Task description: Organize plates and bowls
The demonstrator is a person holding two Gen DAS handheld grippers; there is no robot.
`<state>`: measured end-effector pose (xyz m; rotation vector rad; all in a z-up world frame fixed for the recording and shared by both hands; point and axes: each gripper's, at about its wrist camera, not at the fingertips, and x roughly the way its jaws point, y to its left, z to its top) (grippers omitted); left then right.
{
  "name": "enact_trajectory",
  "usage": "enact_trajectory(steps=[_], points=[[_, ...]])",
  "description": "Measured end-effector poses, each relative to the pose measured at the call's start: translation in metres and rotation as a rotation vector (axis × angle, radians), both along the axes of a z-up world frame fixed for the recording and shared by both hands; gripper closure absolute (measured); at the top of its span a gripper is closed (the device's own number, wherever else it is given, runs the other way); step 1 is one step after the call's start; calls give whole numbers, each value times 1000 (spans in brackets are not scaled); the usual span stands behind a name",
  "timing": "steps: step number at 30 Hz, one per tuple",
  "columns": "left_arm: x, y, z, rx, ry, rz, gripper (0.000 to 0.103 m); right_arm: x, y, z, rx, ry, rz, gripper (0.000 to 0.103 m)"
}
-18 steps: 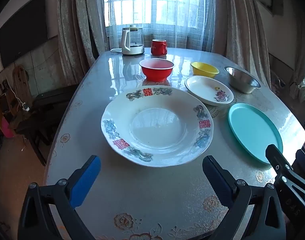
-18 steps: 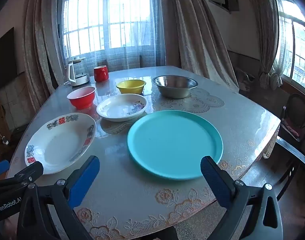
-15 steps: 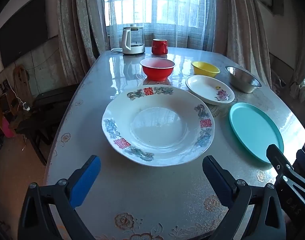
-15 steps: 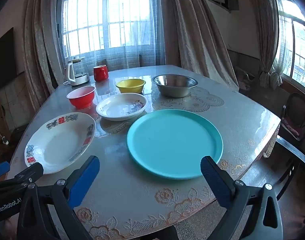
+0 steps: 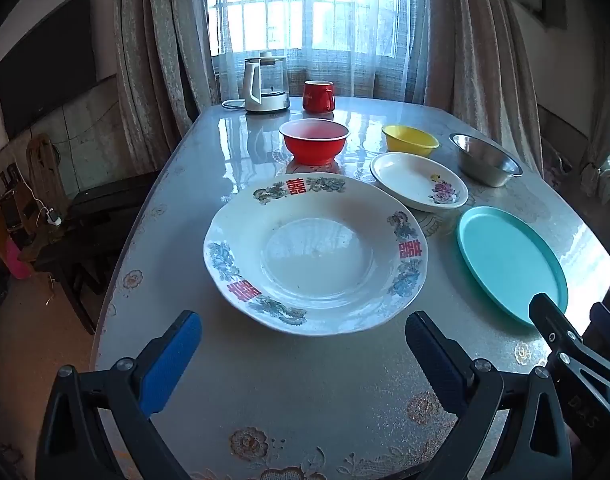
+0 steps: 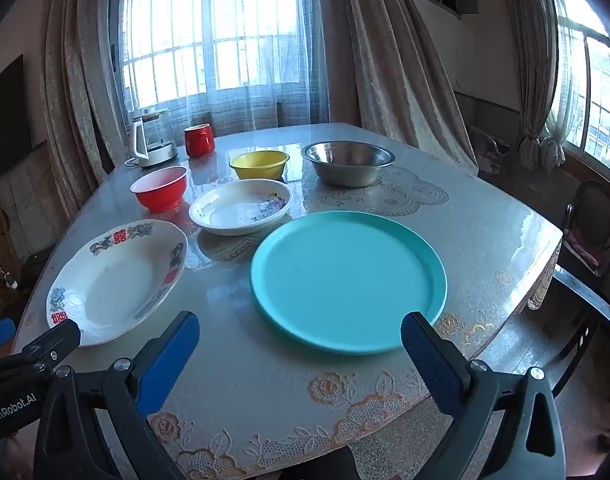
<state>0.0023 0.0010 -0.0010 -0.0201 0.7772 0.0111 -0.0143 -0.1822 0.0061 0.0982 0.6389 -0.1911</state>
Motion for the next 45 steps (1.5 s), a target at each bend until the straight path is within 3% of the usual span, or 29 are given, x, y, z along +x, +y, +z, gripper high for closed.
enact_trajectory(steps=[45], points=[[1,-1,-10,10,21,4,0,1,-8,-8,26,38,-8,0]])
